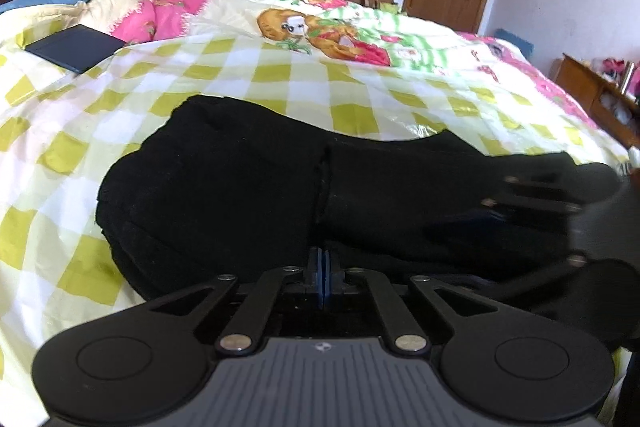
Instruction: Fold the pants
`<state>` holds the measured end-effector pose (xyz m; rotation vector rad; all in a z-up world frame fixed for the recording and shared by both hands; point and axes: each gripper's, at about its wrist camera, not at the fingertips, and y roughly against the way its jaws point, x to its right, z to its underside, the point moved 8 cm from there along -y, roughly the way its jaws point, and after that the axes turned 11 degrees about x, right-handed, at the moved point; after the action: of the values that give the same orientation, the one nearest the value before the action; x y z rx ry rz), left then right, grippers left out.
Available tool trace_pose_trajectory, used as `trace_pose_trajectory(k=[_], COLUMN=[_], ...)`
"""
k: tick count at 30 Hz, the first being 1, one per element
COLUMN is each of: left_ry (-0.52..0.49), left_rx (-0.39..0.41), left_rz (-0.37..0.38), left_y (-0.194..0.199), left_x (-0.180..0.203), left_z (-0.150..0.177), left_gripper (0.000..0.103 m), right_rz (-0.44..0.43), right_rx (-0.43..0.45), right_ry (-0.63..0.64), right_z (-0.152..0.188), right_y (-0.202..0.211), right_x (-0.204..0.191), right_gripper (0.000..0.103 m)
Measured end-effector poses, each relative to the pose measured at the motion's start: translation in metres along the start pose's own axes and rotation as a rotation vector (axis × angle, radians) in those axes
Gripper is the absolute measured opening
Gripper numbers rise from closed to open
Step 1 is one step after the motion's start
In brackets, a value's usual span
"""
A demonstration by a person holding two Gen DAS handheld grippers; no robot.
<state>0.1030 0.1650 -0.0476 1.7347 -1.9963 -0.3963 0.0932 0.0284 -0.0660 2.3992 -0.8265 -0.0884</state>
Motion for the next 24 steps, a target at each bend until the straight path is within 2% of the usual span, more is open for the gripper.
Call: trace_pose_trajectory(k=[5,7,9,10,12,13,14,16,19,24], left_ry=[-0.02,-0.012,-0.017,-0.026,-0.044,-0.052,-0.061,-0.102,-0.16,-0.202], left_rx=[0.002,0.006,0.007,0.012,0.023,0.033,0.044,0.07,0.094,0.122], left_rz=[0.009,0.007,0.014,0.009,0.006,0.008,0.01,0.006,-0.007,0.064], left_y=[0.004,0.007,0.01,0.01,0.009,0.008,0.008,0.005,-0.002,-0.013], left_x=[-0.004,-0.009,-0.015,-0.018,-0.022,-0.023,-0.024,-0.023,-0.025,-0.037], left_z=[0.005,0.008,0.011,0.011,0.01,0.008,0.006,0.001,-0.007,-0.03], left_gripper=[0.019,0.02,0.023,0.024,0.024,0.024,0.024,0.024,0.024,0.027], right_rz=[-0.007,-0.047,-0.021,-0.006,0.013,0.019,0.019,0.016,0.017,0.042], right_rx=[-0.008,-0.005,-0.011,-0.012,-0.012,-0.012,-0.011,0.001,0.028,0.115], right_ry=[0.037,0.049,0.089,0.084,-0.012,-0.077,-0.155,-0.301,-0.403,-0.54], right_z=[-0.01,-0.011,-0.008,-0.007,-0.01,-0.014,-0.017,-0.027,-0.043,-0.078], right_y=[-0.025,-0.022,-0.024,-0.027,-0.032,-0.035,-0.036,-0.037,-0.032,-0.024], right_x=[-0.009,-0.017,-0.019,-0.017,-0.006,0.0,0.007,0.021,0.03,0.053], right_gripper=[0.052,0.06,0.062,0.06,0.044,0.023,0.01,0.009,0.009,0.01])
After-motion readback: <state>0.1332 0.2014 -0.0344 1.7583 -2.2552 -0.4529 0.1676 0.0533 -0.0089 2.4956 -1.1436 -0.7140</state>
